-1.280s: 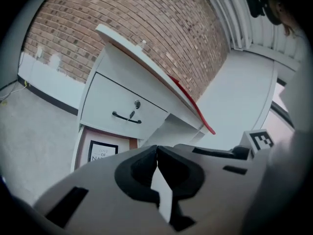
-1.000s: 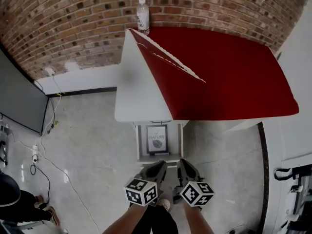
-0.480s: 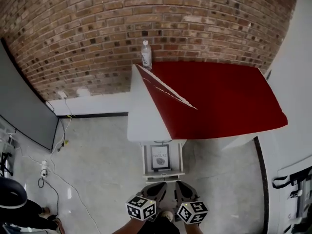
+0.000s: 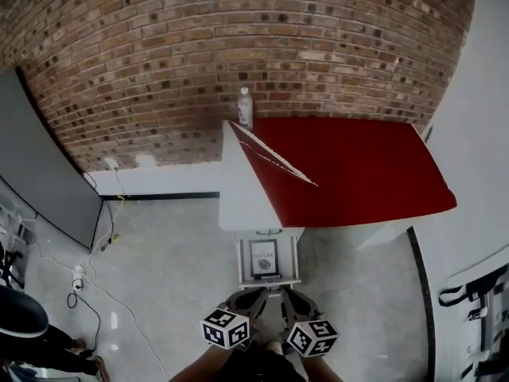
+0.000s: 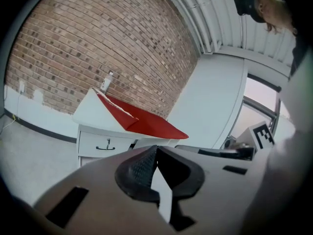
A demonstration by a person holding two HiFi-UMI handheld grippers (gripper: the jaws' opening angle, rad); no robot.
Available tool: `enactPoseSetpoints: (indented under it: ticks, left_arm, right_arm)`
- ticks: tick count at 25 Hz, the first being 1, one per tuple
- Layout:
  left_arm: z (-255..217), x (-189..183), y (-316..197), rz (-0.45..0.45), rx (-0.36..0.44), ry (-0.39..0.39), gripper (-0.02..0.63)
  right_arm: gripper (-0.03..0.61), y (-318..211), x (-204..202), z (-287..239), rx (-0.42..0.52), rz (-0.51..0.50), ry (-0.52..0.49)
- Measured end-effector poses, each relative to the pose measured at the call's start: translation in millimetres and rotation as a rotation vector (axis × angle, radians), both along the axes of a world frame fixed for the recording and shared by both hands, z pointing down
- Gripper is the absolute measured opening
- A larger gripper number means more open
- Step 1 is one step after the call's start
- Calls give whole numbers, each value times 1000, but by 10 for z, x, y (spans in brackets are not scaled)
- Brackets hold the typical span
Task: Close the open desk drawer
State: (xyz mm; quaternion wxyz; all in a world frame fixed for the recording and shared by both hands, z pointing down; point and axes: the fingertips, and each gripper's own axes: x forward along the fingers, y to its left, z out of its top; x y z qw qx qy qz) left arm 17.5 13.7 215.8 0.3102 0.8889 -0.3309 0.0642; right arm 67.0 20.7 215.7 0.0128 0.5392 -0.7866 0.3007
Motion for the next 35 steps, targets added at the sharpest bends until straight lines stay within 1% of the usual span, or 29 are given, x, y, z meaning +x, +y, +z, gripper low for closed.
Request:
enactPoseSetpoints:
  ticks: [3, 7, 9, 13, 18, 22, 26, 30, 33, 35]
  left_arm:
    - [-178, -99, -38, -19, 36, 12, 9]
    - [-221, -160, -119, -34, 53, 26, 9]
    - [-256, -167, -219, -37, 68, 29, 9]
    - [-342, -155, -312, -35, 93, 32, 9]
    - [-266, -167, -246, -21, 72, 21, 9]
    - [-243, -160, -216, -24, 70, 15, 9]
    - [-224, -150, -193, -29, 71, -9, 9]
    - [-177, -120, -162, -27, 49, -19, 11]
    - [-125, -132, -144, -39, 24, -12, 9]
    - [-104, -159, -142, -54, 8, 2, 11]
  right_arm:
    - [6, 40, -25, -100, 1, 7, 5]
    - [6, 102, -88, -91, -13, -6, 9]
    - [6, 64, -79, -122, -2, -9, 23]
    - [6, -1, -10, -180, 19, 22, 13]
    - [6, 68, 77, -139, 3, 71, -10]
    - [6, 110, 118, -142, 4, 90, -9]
    - [6, 152, 112, -136, -6, 93, -5]
    - [6, 157, 89, -138, 4, 88, -8]
    - [6, 160, 54, -196, 39, 79, -45]
    - [6, 165, 35, -205, 45, 74, -59]
